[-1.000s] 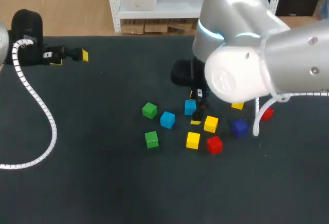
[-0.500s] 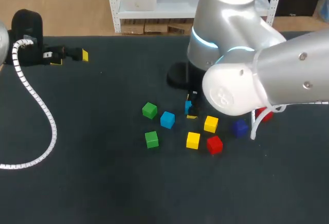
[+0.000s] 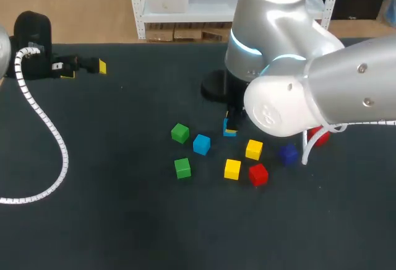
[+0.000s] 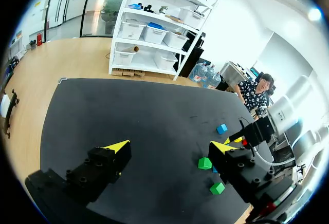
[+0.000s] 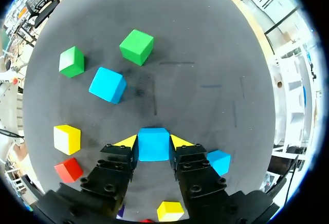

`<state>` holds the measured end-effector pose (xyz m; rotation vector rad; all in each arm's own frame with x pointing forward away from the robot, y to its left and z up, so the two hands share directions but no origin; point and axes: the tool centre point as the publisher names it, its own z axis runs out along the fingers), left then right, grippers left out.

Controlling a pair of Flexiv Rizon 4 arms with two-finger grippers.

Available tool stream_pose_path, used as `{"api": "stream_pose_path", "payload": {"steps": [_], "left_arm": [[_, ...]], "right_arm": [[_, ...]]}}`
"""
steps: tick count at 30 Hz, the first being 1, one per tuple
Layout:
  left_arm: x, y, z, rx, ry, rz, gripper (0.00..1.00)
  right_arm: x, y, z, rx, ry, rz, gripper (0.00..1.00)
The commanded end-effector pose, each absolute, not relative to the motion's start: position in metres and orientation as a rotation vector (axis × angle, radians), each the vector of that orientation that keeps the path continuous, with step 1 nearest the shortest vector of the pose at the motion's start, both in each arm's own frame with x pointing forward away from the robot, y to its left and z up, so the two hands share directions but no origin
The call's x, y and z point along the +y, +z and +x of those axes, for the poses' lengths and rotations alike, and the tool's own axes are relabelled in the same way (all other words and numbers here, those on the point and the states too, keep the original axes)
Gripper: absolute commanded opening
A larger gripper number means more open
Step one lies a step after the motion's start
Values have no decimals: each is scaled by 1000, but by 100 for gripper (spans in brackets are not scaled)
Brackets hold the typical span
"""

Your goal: Place the blue cubes, place green cubes on the blue cubes, place the yellow cubes on the green cubes, then place the red cubes on the yellow cubes, and place purple cube on the red cubes.

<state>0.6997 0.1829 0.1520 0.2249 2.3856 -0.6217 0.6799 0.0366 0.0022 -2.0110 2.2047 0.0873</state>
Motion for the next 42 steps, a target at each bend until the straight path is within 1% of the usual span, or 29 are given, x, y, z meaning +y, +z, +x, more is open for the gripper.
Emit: {"api": "stream_pose_path", "payload": {"steps": [1,10,15,25,42], "left_arm": [[185,151,699,2377,-633,230,100],[185,151,699,2377,-633,230,100],[185,151,699,2377,-633,230,100],[185,151,699,2377,-633,230,100],[185,151,699,2377,-633,230,100]], "right_arm": [[35,7,692,2182,68,-2027,0],[27,21,745,2083,-1,-2111,0],[27,22,760,2061,-30,-2138,0],[32,12,751,2063,37,-2176,0],[22,-2,752,2046,-25,-2222,0]]}}
